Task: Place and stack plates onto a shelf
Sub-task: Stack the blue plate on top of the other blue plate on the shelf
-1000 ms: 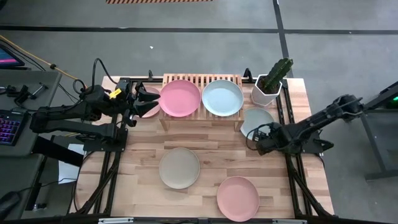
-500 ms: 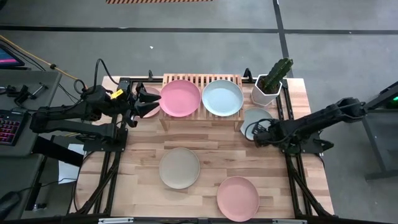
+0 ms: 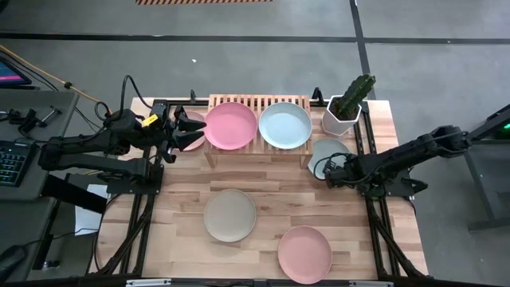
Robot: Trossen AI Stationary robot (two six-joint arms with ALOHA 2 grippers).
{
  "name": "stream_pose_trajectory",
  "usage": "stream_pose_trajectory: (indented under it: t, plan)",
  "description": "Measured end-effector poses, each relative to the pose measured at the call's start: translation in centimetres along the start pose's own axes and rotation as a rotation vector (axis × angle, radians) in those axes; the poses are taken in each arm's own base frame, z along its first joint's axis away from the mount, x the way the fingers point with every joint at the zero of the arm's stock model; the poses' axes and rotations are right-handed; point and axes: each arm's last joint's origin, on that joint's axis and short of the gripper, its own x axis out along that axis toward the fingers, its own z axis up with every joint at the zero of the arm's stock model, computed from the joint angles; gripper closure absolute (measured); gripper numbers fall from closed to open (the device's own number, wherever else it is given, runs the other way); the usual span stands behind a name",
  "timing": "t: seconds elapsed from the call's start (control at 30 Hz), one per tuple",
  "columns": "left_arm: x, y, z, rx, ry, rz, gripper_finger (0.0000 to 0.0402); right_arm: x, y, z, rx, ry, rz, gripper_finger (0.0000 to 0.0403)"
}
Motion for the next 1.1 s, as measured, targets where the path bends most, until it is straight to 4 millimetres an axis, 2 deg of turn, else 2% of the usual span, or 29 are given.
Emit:
stream_pose_trajectory:
  t: [0.1, 0.17, 0.27, 0.43, 0.7, 0.87, 1.1]
  plan:
    - [0.0, 0.0, 0.0, 0.0, 0.0, 0.0, 0.025, -0.2, -0.3, -0.2, -0.046, -0.006, -0.012, 0.0369]
    - [0.0, 0.0, 0.0, 0.0, 0.0, 0.0, 0.025, -0.3, -0.6, -0.4, -0.076, 0.006, -0.004, 0.0389]
    - [0.0, 0.0, 0.0, 0.0, 0.0, -0.001, 0.025, -0.6, -0.9, -0.9, -0.119, 0.06, -0.01, 0.0379]
    - [0.0, 0.0, 0.0, 0.0, -0.001, 0.0, 0.025, -0.9, -1.5, -1.3, -0.149, 0.077, -0.004, 0.0398]
    - [0.0, 0.0, 0.0, 0.0, -0.002, -0.001, 0.025, -2.0, -1.7, -2.1, -0.226, 0.116, -0.015, 0.04]
    - [0.0, 0.0, 0.0, 0.0, -0.002, -0.001, 0.025, -4.1, -1.8, -3.1, -0.379, 0.178, -0.05, 0.0403]
    - [0.0, 0.0, 0.0, 0.0, -0.002, -0.001, 0.025, -9.3, -1.9, -4.6, -0.725, 0.336, -0.043, 0.0401]
